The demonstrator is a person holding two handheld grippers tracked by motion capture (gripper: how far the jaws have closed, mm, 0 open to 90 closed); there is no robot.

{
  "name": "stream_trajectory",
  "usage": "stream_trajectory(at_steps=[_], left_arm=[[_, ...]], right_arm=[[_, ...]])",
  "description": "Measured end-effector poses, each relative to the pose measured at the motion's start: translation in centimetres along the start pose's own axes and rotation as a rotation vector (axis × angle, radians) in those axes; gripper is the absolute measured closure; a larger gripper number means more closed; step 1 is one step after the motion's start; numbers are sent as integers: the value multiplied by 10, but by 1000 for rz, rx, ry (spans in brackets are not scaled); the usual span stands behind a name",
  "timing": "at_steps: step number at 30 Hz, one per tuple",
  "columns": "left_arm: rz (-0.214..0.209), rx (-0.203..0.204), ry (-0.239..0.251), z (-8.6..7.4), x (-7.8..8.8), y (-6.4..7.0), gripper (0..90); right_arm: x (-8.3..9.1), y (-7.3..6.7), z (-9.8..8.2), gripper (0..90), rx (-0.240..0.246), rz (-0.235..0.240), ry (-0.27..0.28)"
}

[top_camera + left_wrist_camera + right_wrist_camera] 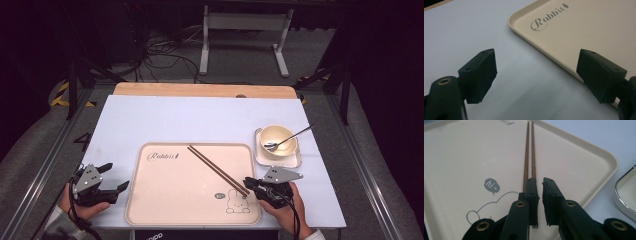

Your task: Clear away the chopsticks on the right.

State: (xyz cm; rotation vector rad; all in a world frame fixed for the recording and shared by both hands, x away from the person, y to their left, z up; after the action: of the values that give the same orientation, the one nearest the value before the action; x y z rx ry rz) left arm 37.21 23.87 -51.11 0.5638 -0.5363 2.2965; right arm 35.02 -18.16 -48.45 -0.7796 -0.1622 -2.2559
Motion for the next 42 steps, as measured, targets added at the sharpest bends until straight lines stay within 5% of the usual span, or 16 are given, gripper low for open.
stream_trajectory(at_steps=[11,21,42], left_arm=[[-3,-5,-9,0,-3,2,175],[-2,-8,-16,1,-3,4,175],[-11,-7,-17,0,-3,4,175]], right_arm=[[12,4,30,887,43,-2,66],[44,30,53,822,4,-63,168],[63,72,70,728,-42,-157,200]])
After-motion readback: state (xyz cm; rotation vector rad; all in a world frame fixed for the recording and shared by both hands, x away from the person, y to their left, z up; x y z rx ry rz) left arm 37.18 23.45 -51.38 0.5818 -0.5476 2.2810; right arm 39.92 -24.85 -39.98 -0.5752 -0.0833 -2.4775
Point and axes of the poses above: each handheld gripper's, and its own axes: x roughly backward along the jaws, z roughly out of its top, y roughly to its right, the point moved 9 cm from there along -x, roughly forward along the jaws, and after that the axes turned 7 degrees about -x, right-handed, at the moved point
